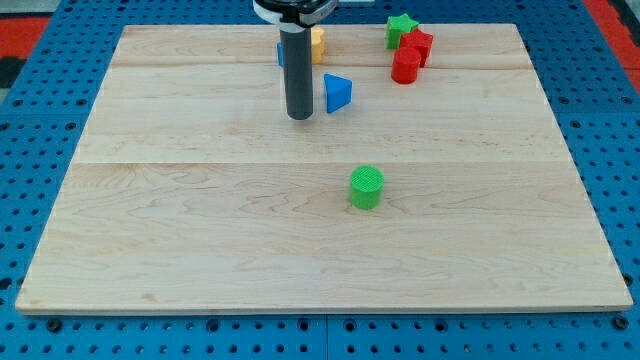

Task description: Push the blue triangle closer to the red star and red circle

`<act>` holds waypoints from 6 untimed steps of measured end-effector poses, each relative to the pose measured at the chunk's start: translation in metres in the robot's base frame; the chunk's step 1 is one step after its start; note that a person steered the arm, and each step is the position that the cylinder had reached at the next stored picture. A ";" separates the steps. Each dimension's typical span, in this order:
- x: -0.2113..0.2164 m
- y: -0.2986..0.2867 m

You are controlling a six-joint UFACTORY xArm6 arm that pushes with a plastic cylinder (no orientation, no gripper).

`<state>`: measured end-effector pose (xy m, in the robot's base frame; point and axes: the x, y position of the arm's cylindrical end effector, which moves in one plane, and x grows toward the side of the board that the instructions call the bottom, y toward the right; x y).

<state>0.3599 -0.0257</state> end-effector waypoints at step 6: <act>-0.097 0.049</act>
